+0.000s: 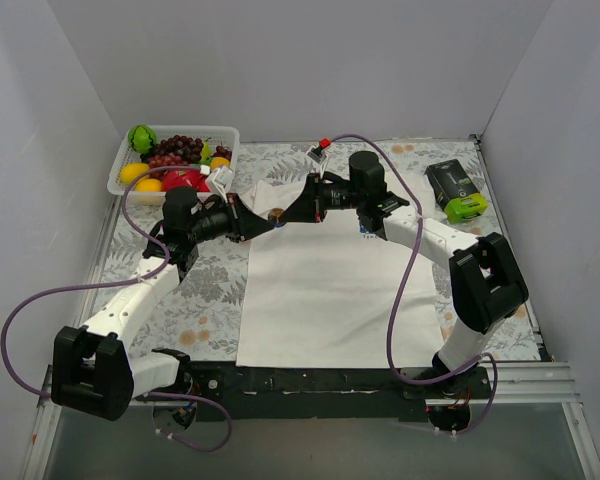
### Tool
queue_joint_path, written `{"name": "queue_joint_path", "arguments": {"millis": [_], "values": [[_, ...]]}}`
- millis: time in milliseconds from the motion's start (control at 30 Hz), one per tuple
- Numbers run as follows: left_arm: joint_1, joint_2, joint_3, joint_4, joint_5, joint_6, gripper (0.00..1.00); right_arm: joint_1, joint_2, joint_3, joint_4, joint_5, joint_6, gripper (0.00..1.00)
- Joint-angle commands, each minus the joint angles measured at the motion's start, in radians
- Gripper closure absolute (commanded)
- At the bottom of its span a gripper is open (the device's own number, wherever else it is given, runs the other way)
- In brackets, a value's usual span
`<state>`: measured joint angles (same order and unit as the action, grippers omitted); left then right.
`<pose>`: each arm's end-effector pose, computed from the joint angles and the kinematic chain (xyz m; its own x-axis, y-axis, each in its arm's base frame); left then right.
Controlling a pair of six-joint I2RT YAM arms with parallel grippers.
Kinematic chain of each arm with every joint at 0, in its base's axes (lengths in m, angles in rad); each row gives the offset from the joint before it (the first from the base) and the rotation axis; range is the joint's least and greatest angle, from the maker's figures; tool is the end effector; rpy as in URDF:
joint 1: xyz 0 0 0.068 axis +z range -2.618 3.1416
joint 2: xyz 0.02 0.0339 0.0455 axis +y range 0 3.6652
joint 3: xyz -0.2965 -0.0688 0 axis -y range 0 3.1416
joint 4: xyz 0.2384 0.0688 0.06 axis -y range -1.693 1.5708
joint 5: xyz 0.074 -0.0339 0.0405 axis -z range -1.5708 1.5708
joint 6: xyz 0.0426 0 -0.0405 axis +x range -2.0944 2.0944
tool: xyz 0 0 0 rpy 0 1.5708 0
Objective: Pin the brooch onto the clothing
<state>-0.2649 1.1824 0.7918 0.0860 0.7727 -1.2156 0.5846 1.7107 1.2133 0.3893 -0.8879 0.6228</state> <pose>0.2342 -0.0943 0.3213 -0.8790 -0.4571 -0.1355 0.0173 0.2533 -0.9672 0.3152 0.2482 0.3352 -0.6514 0.0103 -0.7587 -0.7528 0.1165 0.6479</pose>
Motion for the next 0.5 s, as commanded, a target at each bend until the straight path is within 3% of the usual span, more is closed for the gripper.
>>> {"name": "queue_joint_path", "arguments": {"millis": [0,33,67,100,167,467], "values": [[-0.008,-0.017,0.006,0.011,-0.007,0.013,0.95,0.001,-0.003,0.026,0.011,0.010,-0.034,0.99],[-0.008,-0.014,0.006,0.009,-0.007,0.014,0.83,0.001,-0.008,0.026,0.000,0.015,-0.043,0.99],[-0.008,-0.013,0.009,0.009,-0.006,0.016,0.59,0.001,-0.011,0.028,-0.024,0.021,-0.066,0.99],[-0.008,-0.012,0.011,0.006,-0.006,0.016,0.26,0.001,-0.014,0.031,-0.038,0.027,-0.078,0.99],[-0.008,-0.009,0.023,0.001,-0.015,0.008,0.04,0.001,-0.025,0.035,-0.096,0.056,-0.115,0.99],[-0.007,-0.032,0.037,0.008,-0.110,-0.027,0.02,0.001,-0.057,0.062,-0.280,0.182,-0.298,0.99]]}}
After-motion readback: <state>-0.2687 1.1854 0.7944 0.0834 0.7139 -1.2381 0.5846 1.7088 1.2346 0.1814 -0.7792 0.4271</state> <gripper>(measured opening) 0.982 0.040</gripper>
